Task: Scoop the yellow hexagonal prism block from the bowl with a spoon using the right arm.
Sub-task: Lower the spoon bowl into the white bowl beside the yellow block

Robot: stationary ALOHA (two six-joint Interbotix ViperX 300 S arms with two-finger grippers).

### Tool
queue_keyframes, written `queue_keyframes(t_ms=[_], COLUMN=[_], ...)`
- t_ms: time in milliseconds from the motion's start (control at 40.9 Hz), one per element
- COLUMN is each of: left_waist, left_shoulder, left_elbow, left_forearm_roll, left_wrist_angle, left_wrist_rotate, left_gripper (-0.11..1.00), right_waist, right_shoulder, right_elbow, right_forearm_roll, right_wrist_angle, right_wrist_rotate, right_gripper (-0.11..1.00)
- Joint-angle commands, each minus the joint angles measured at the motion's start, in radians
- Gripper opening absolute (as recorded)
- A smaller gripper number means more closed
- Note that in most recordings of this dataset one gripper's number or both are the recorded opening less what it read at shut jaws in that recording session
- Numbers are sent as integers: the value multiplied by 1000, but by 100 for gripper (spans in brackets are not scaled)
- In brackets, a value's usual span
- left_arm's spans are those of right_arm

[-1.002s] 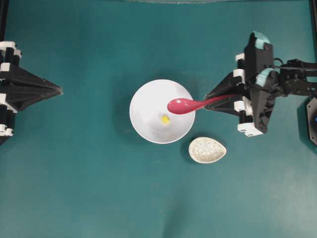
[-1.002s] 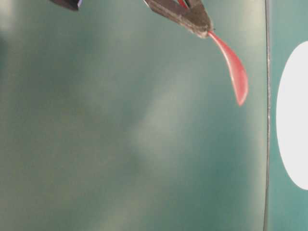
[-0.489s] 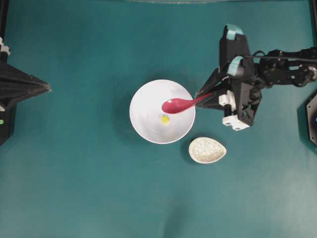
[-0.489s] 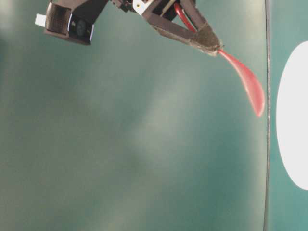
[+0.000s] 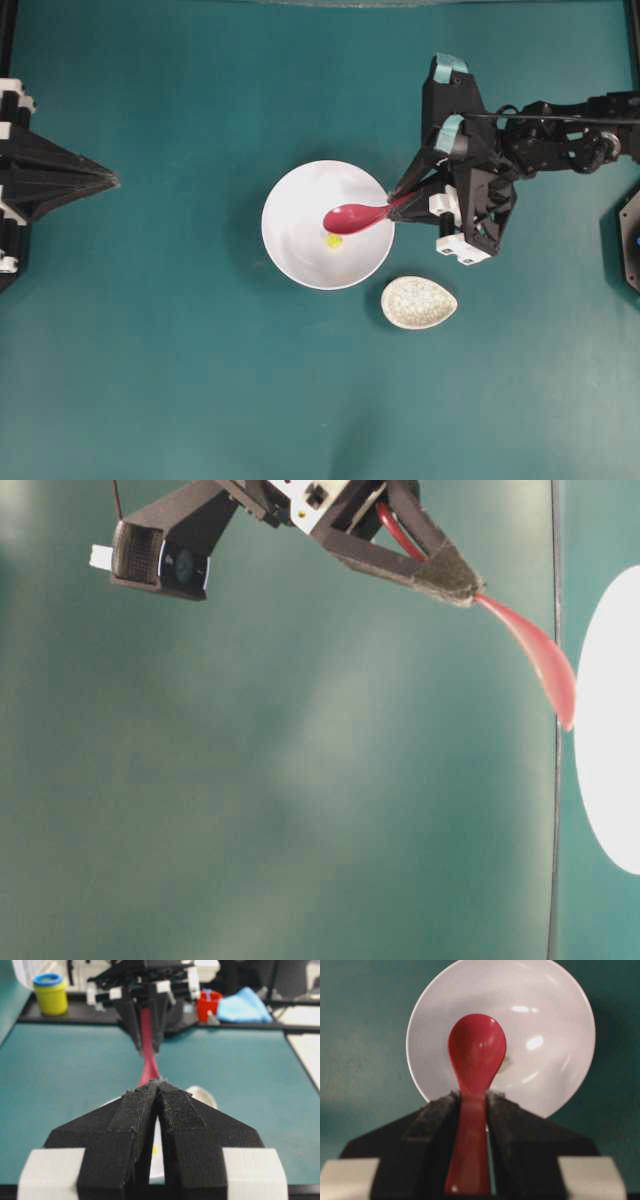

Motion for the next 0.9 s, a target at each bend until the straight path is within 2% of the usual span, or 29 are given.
queue_keyframes(t_ms=[0,196,367,587,758,880], left_waist=[0,0,2,2,0,0], left_shoulder=[31,55,55,55,55,54], left_elbow=[-21,-26,-25,-26,-26,-25], left_forearm_roll=[5,9,9,9,11,11], left_wrist_angle=[-25,-31,-31,-31,-31,-31], left_wrist_rotate=[2,2,2,2,2,2], left_gripper=[1,1,1,1,1,1], right_waist=[-3,-5,-3,-5,-5,-5], right_shoulder=[-2,38,83,130,161,178], right_elbow=[-37,-60,-91,-133,-167,-186], right_forearm_roll=[-3,-38,-83,-170,-213,-225], right_wrist_angle=[26,95,127,201,244,256], right_wrist_rotate=[6,25,84,163,212,222], right_gripper=[25,25,25,25,25,25])
